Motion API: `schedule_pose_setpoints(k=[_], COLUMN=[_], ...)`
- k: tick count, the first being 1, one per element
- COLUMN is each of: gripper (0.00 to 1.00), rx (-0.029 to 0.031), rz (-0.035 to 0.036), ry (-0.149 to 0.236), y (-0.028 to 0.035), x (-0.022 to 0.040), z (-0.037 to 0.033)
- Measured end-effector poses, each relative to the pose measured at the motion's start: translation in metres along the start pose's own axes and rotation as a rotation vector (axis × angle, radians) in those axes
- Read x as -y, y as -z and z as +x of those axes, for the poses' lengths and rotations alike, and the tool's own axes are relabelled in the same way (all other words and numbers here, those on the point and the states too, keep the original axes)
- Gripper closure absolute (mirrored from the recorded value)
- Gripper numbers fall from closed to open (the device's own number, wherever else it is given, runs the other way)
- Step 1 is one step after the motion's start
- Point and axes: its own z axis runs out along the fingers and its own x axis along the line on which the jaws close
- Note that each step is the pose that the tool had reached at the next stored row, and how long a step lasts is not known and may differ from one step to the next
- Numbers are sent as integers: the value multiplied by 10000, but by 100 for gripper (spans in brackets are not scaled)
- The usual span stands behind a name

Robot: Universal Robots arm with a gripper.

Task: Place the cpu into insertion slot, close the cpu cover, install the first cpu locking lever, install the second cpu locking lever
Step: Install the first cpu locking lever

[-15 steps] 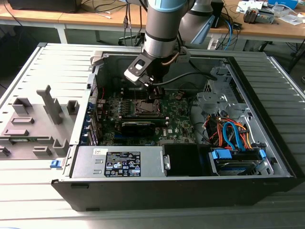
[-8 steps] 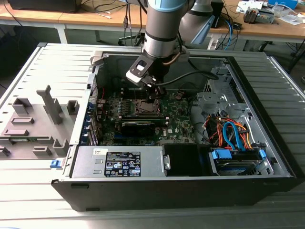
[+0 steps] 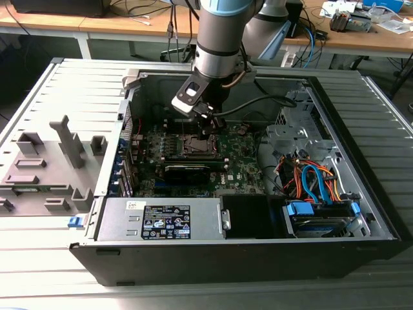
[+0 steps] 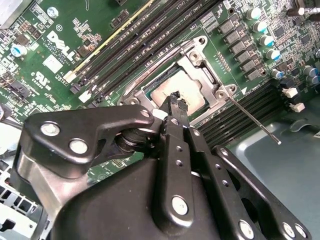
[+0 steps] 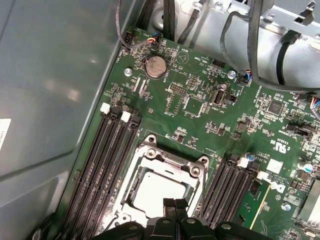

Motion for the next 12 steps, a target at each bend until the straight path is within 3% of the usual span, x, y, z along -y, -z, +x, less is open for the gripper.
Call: schedule_pose_setpoints(k=[12], gripper=[89], rx=[21], rz=[3], ry=[354], y=[0], x=[0], z=[0])
